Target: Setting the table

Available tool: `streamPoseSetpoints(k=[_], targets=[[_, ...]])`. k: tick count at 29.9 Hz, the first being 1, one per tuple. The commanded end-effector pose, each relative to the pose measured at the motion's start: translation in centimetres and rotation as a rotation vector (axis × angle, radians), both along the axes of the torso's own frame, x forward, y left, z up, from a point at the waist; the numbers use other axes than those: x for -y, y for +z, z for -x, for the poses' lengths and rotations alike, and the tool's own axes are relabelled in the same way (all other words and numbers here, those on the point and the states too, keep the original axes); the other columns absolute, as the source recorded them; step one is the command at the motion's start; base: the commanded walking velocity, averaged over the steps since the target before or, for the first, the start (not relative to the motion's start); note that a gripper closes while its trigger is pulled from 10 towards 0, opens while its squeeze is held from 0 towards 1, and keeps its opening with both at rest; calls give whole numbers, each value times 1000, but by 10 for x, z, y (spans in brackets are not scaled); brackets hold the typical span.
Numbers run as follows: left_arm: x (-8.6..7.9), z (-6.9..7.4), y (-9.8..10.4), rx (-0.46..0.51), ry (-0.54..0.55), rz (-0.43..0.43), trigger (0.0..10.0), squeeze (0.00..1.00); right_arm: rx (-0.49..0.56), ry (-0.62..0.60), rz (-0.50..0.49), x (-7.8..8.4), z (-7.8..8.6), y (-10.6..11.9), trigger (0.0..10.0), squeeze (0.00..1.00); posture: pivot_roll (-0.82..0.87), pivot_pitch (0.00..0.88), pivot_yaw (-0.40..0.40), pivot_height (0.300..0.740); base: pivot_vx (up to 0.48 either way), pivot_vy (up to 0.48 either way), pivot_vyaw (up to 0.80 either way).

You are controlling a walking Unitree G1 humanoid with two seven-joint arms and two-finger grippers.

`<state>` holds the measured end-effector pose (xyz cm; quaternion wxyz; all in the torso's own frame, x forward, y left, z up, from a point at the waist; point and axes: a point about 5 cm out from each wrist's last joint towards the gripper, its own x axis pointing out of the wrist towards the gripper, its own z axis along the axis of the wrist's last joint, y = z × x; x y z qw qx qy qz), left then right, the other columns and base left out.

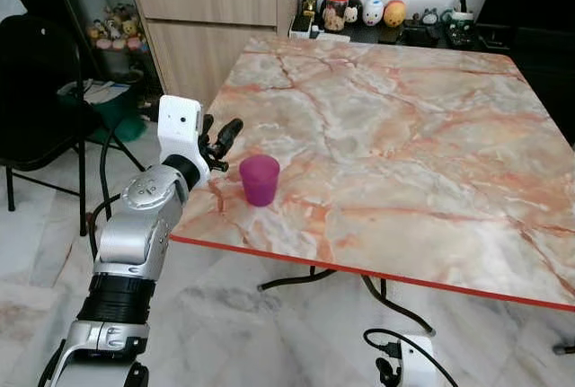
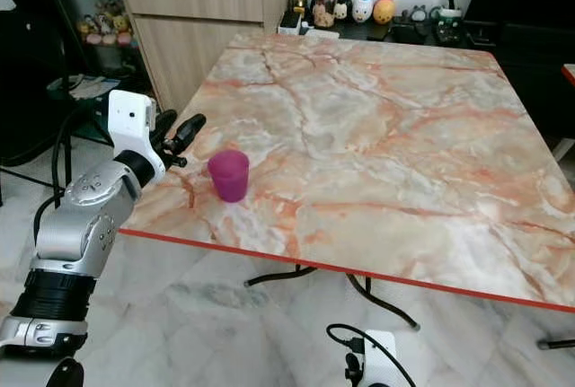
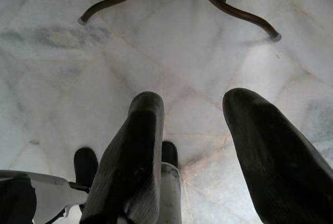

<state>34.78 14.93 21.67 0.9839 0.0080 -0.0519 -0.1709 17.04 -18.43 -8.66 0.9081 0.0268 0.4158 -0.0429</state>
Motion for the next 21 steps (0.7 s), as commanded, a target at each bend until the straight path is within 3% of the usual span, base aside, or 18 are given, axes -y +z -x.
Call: streamPoseSetpoints(k=[1,7,13,18,21], targets=[[5,2,7,4,-38,5,10000,0,-14,-17,-2,1,3,-1,10000,0,104,0,-18,740,0,0,0],[9,5,1,-63,-107,-22,10000,0,-45,-15,17,3,6,-3,10000,0,107,0,-18,740,0,0,0],[15,9,-9,-165,-165,34,10000,0,-55,-19,15,4,9,-5,10000,0,108,0,-18,740,0,0,0],[7,3,-27,-285,-63,43,10000,0,-61,-13,15,3,9,-5,10000,0,104,0,-15,740,0,0,0],[1,-2,-30,-309,10,105,10000,0,-63,-12,15,3,9,-5,10000,0,104,0,-15,740,0,0,0]])
